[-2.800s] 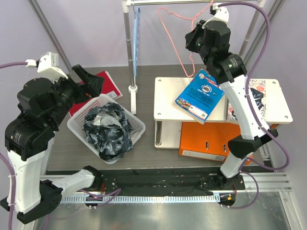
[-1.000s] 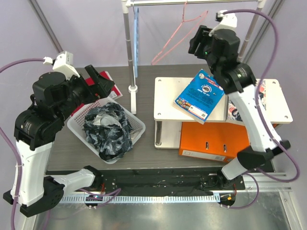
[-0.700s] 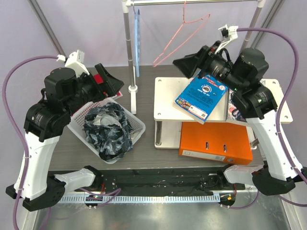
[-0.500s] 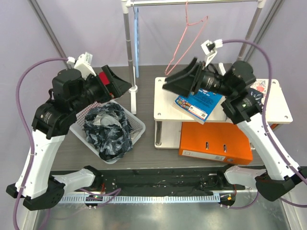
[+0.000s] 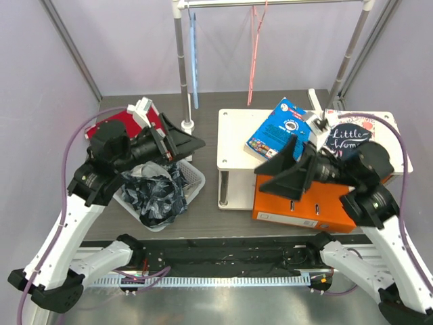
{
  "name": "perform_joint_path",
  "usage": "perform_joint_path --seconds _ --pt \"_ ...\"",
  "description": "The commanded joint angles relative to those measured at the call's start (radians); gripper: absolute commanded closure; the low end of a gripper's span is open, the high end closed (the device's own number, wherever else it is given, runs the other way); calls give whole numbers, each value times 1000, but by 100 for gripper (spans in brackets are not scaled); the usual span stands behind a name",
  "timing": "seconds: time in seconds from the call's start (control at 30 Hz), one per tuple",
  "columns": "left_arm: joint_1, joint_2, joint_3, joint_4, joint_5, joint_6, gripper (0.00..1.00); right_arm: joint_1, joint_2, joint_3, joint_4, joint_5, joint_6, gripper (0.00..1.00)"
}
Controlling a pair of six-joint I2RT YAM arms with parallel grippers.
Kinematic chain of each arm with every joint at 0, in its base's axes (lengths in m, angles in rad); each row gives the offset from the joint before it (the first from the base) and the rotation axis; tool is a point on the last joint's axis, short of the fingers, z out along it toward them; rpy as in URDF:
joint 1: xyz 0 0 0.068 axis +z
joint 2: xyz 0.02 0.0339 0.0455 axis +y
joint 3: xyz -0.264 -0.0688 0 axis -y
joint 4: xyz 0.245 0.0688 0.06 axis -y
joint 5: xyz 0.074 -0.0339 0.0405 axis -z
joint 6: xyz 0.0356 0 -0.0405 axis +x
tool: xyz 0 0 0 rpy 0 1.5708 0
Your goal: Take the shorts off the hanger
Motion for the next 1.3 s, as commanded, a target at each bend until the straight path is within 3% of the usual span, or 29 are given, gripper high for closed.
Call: perform_joint_path --seconds 0.0,0.07,0.2,0.4,0.47,0.53,0.63,0.73,1.0,1.1,1.27 --pt "2 -66 -94 139 156 -79 6 5 -171 -79 -139 35 -48 7" --pt "2 -135 -140 151 161 -65 6 5 -228 -154 -193 49 -70 7" --pt "0 -321 -393 310 152 -127 5 5 -413 -315 -202 141 -68 8" --pt "-1 -648 -816 812 172 -311 2 5 -783 -539 -184 327 -42 4" --pt "0 -715 -907 902 144 -327 0 3 -783 -563 -228 336 -28 4" --pt "0 -823 -958 900 114 -347 0 5 -770 -579 -309 400 -15 4" --pt "0 -995 -1051 917 57 -397 0 5 -796 -613 -299 404 4 3" --pt "-1 -961 -1092 1056 133 -462 0 3 -797 -597 -329 425 0 1" --pt "-1 -996 -1119 1139 182 -510 0 2 -796 -638 -322 534 38 0" --pt "0 -1000 -1160 1177 152 -534 0 3 -796 -668 -285 520 61 0" --pt "-1 -1000 -1213 1540 -44 -658 0 3 -796 -725 3 361 198 0"
